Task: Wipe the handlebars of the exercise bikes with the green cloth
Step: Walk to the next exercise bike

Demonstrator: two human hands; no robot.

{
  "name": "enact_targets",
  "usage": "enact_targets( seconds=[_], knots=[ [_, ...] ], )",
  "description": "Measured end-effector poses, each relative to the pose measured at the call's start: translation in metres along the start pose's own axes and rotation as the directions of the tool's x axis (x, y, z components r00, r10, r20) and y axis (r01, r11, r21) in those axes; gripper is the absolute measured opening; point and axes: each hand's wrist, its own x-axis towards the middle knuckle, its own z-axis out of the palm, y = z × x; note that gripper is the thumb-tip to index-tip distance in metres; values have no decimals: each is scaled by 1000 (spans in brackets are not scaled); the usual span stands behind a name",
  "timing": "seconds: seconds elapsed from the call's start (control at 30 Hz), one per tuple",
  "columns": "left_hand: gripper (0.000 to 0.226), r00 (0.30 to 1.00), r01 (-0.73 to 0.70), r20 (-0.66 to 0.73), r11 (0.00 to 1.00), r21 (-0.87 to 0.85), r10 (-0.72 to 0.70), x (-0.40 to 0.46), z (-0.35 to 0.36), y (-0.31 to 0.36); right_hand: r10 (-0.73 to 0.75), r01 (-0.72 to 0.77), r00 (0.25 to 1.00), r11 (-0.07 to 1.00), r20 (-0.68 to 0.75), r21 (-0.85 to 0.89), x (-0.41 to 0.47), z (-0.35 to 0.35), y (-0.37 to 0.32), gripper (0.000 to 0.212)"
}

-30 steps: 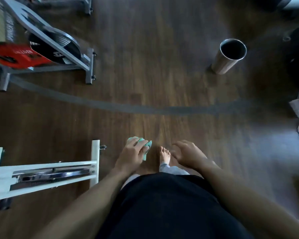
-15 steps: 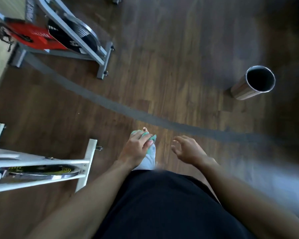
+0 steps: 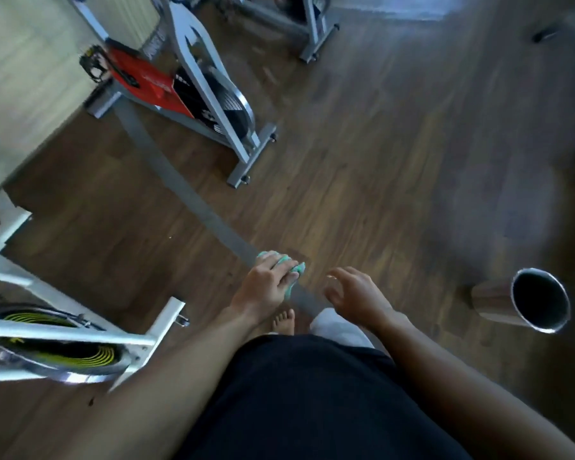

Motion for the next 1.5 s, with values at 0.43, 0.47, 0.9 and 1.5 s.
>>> enact_targets(
  seconds=[0.43, 0.47, 0.9, 1.5],
  knots=[
    [40, 794, 449, -433, 892, -54, -426, 77, -50, -58, -394, 488, 842, 846, 368, -213, 200, -80, -99, 30],
    [41, 756, 487, -466, 871, -67, -459, 81, -54, -59, -421, 527, 818, 821, 393, -218, 212, -84, -109, 31],
    [37, 462, 665, -686, 731, -153, -563, 118, -77, -75, -512, 814, 536, 523, 671, -252, 328, -93, -207, 46],
    [27, 149, 766, -767, 564, -310, -624, 112, -221, -257, -561, 951, 296, 251, 773, -182, 423, -6, -478, 41]
  ],
)
